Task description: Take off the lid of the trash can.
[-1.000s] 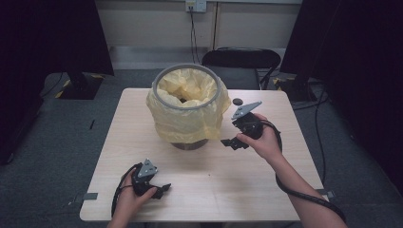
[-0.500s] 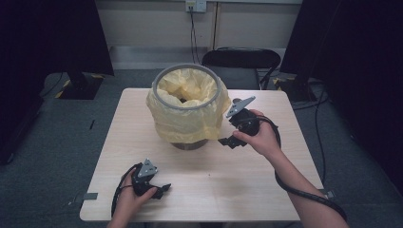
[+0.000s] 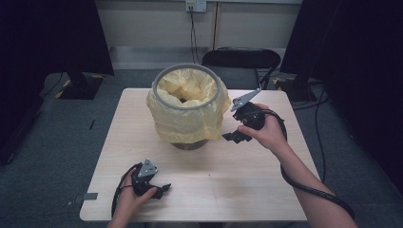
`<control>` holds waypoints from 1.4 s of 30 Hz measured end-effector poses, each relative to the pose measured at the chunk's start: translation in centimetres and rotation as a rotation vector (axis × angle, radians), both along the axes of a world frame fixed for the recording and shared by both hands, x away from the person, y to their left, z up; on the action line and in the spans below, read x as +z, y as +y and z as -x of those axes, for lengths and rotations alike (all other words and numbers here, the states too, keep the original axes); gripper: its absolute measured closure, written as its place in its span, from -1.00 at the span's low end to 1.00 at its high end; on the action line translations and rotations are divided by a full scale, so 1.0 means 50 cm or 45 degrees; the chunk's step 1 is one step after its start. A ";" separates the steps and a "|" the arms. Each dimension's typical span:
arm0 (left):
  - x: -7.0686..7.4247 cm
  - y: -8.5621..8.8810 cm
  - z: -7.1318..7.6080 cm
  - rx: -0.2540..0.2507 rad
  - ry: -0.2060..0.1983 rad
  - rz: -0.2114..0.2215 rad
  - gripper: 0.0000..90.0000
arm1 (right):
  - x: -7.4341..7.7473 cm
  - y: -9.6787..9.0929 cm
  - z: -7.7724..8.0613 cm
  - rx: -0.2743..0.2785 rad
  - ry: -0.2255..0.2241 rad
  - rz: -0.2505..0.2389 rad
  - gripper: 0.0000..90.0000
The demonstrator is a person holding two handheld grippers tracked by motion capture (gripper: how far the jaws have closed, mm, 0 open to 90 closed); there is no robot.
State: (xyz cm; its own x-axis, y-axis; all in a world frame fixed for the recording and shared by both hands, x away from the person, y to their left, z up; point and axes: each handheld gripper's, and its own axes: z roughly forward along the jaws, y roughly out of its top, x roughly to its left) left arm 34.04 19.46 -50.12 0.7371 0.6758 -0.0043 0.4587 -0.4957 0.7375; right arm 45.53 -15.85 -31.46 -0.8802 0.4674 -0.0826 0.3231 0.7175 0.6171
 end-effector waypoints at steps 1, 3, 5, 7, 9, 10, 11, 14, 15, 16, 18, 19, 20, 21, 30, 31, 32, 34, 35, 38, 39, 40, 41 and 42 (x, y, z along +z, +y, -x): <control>0.000 0.000 0.000 0.000 0.000 0.000 -0.72 | 0.003 0.000 -0.002 0.003 0.001 -0.004 -0.72; 0.000 0.000 0.000 0.000 0.000 0.000 -0.72 | 0.012 0.000 -0.004 -0.006 0.006 -0.007 -0.72; 0.000 0.000 0.000 0.000 0.000 0.000 -0.72 | 0.023 0.001 -0.007 -0.013 0.004 -0.022 -0.72; 0.000 0.000 0.000 0.000 0.000 0.000 -0.72 | 0.031 0.001 -0.009 -0.018 0.002 -0.030 -0.72; 0.000 0.000 0.000 0.000 0.000 0.000 -0.72 | 0.039 0.000 -0.011 -0.024 0.002 -0.038 -0.72; 0.000 0.000 0.000 0.000 0.000 0.001 -0.72 | 0.044 0.000 -0.013 -0.034 0.004 -0.044 -0.72; 0.000 0.000 0.000 0.000 0.000 0.001 -0.72 | 0.048 0.000 -0.015 -0.040 0.001 -0.052 -0.72; 0.000 0.000 0.000 0.000 0.000 0.000 -0.72 | 0.056 -0.001 -0.019 -0.049 0.000 -0.065 -0.72; 0.000 0.000 0.000 0.000 0.000 0.000 -0.72 | 0.058 0.000 -0.020 -0.055 0.001 -0.067 -0.72; 0.000 0.000 0.000 0.000 0.000 0.000 -0.72 | 0.062 0.000 -0.023 -0.060 -0.006 -0.064 -0.72; 0.000 0.000 0.000 0.000 0.000 0.000 -0.72 | 0.068 0.001 -0.027 -0.072 -0.006 -0.069 -0.72; 0.000 0.000 0.000 0.000 0.000 0.001 -0.72 | 0.072 0.002 -0.029 -0.078 -0.009 -0.077 -0.72; 0.000 0.000 0.000 0.000 0.000 0.000 -0.72 | 0.074 0.003 -0.031 -0.082 -0.008 -0.079 -0.72; 0.000 0.000 0.000 0.000 0.000 0.001 -0.72 | 0.078 0.003 -0.033 -0.088 -0.011 -0.082 -0.72; 0.000 0.000 0.000 -0.002 0.003 -0.001 -0.72 | 0.105 0.016 -0.049 -0.130 -0.040 -0.111 -0.72; 0.000 0.000 0.000 -0.002 0.002 -0.001 -0.72 | 0.108 0.018 -0.050 -0.137 -0.045 -0.116 -0.72; 0.000 0.000 0.000 -0.002 0.002 -0.001 -0.72 | 0.112 0.020 -0.050 -0.141 -0.047 -0.121 -0.72; 0.000 0.000 0.000 -0.002 0.003 -0.001 -0.72 | 0.119 0.023 -0.051 -0.148 -0.065 -0.117 -0.72; 0.000 0.000 0.000 -0.002 0.003 -0.001 -0.72 | 0.122 0.024 -0.053 -0.150 -0.066 -0.120 -0.72; 0.000 0.000 0.000 -0.002 0.002 -0.001 -0.72 | 0.131 0.029 -0.056 -0.175 -0.076 -0.138 -0.70; 0.000 0.000 0.000 -0.001 0.003 -0.001 -0.72 | 0.134 0.030 -0.058 -0.180 -0.078 -0.135 -0.69; 0.000 0.000 0.000 -0.002 0.002 -0.001 -0.72 | 0.136 0.032 -0.059 -0.187 -0.080 -0.139 -0.69; 0.000 0.000 0.000 -0.002 0.002 -0.001 -0.72 | 0.138 0.033 -0.060 -0.190 -0.079 -0.147 -0.69; 0.000 0.000 0.000 -0.002 0.003 -0.002 -0.72 | 0.140 0.035 -0.061 -0.194 -0.082 -0.150 -0.68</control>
